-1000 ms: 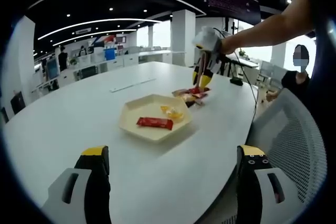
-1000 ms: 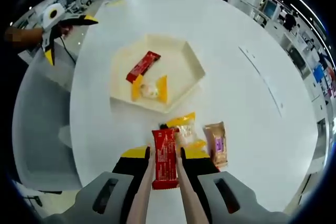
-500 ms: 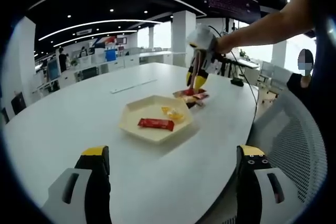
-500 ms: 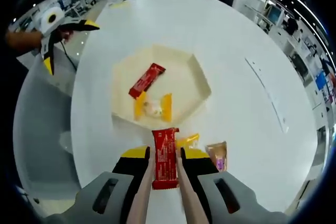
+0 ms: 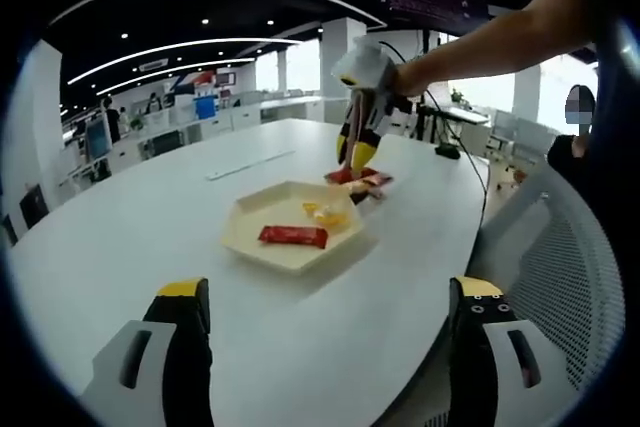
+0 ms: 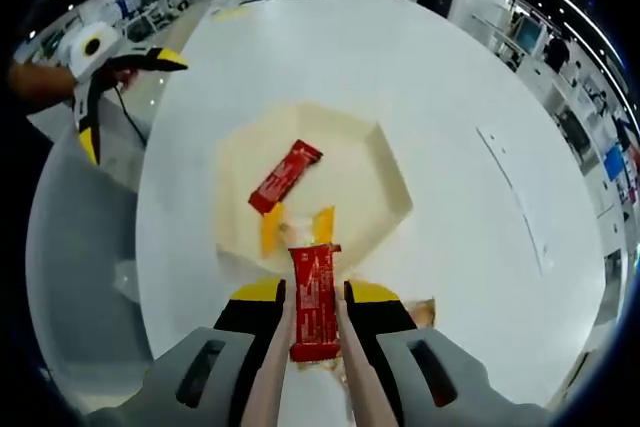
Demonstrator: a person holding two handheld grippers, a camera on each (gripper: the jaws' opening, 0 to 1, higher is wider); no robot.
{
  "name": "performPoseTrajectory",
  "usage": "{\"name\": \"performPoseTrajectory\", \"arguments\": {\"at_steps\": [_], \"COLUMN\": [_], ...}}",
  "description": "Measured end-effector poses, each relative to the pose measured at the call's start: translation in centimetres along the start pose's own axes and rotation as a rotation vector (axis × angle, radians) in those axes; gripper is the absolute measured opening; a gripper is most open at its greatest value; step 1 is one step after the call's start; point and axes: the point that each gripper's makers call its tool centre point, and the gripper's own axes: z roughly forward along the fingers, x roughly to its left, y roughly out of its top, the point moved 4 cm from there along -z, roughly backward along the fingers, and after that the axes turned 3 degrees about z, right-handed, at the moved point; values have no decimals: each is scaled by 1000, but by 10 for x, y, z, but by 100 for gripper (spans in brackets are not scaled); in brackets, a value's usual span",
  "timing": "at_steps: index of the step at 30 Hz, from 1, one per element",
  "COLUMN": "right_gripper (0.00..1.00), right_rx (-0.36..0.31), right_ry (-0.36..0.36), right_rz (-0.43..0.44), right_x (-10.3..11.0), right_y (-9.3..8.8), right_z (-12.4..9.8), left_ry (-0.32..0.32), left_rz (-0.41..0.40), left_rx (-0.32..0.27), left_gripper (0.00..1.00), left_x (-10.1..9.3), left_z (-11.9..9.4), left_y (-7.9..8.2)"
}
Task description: Place the target food into the container with the food tongs after gripping and lifting it, then release it inside without dropping or visibly crushing the food.
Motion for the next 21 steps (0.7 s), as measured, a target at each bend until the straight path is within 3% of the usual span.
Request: {"name": "performPoseTrajectory", "arguments": {"at_steps": [21], "right_gripper": [22], "right_rx": [-5], "right_ry": [24], "right_rz": [-30], "right_x": [6], "right_y": [38], "right_z": [15], "left_ry": [4], "left_rz": [7], "left_rx": [-13], "left_gripper": [93], "left_x": [0], "left_z": [-2], "left_y": [3]}}
